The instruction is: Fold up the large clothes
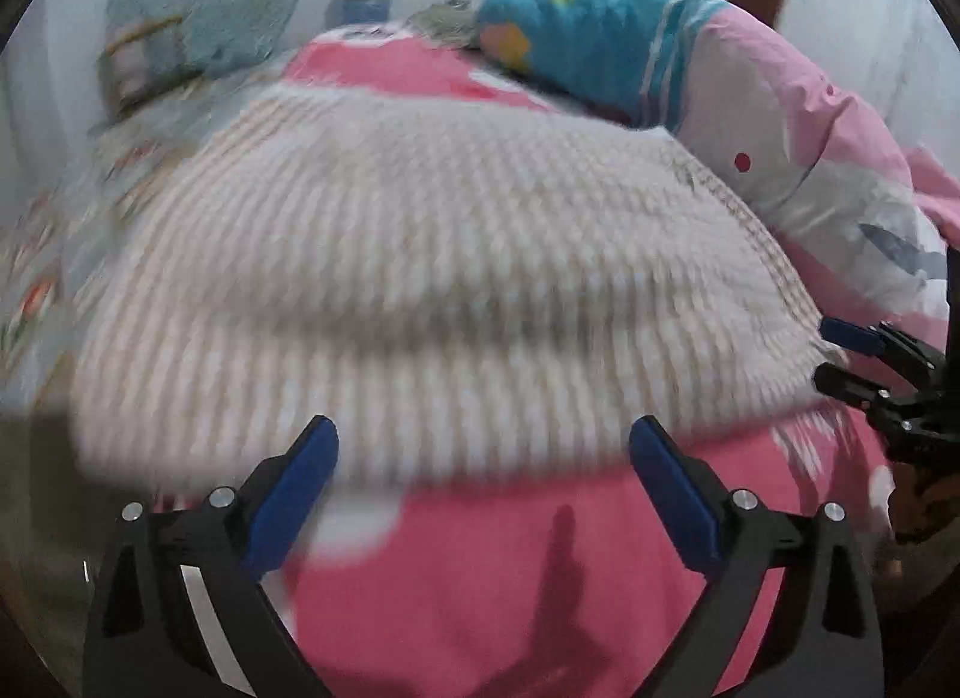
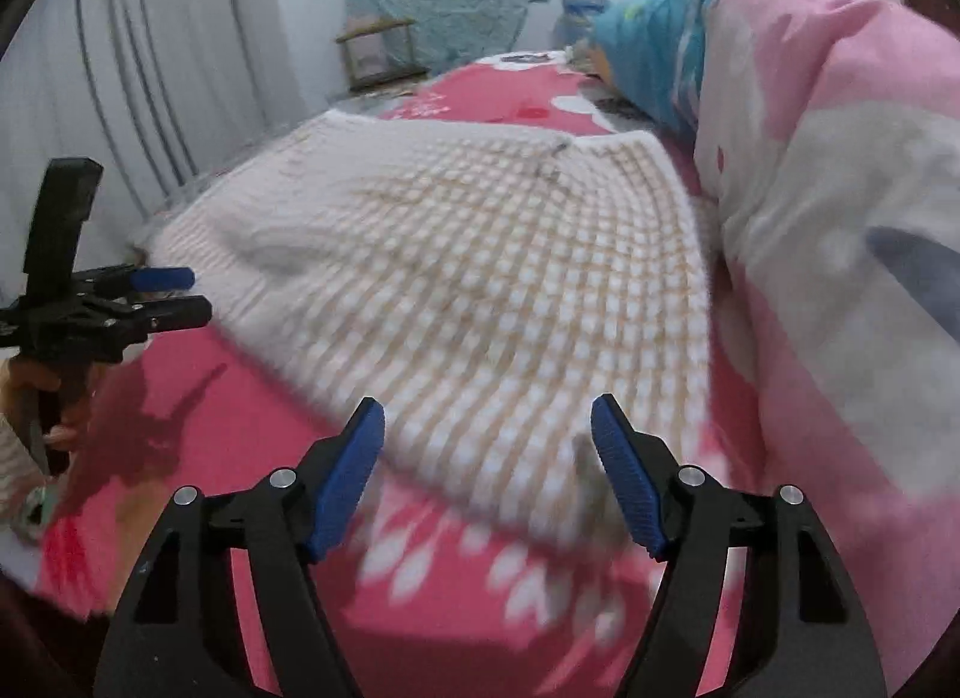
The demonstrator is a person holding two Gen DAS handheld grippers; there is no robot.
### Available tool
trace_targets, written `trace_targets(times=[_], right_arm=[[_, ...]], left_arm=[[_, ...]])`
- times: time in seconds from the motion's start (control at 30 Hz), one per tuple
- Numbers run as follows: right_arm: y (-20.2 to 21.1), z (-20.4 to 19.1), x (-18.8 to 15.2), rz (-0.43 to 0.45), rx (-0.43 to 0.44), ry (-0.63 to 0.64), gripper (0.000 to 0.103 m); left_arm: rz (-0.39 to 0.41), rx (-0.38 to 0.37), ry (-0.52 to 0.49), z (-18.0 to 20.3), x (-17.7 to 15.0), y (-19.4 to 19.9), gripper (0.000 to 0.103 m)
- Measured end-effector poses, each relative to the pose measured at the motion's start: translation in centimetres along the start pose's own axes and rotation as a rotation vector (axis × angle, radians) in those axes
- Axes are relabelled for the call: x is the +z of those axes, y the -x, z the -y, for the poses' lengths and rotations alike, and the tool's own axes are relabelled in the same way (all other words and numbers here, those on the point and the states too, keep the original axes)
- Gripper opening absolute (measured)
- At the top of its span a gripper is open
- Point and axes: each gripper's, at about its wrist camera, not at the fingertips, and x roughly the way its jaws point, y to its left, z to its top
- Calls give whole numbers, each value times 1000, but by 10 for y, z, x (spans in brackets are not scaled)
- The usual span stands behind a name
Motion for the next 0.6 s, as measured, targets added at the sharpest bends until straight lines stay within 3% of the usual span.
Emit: trace_targets(times=[0.13,0.2,0.23,0.3,0.37,0.5,0.6], right_arm=[[-18,3,-33,-192,143,-64,68],[-26,-3,-34,-147,106,-32,72],[-30,-5,-29,-132,101,-28,80],[-47,-11,-17,-114,85,-41,96],[-60,-16,-7,-78,55,-50,96],[-76,-28,9,-59,-2,-27,96],[-82,-38,11,-56,-10,-24,96]], left_arm=[[-99,17,81,-8,-42,-1,95],[-72,106,-34,10,-48,-11,99],[-72,138,-52,16,-46,-17,99],[-63,176,0,18,-34,-25,100],[-22,202,73,16,-22,-30,100],[47,308,9,29,-19,-40,100],[67,287,9,25,-22,-34,99]])
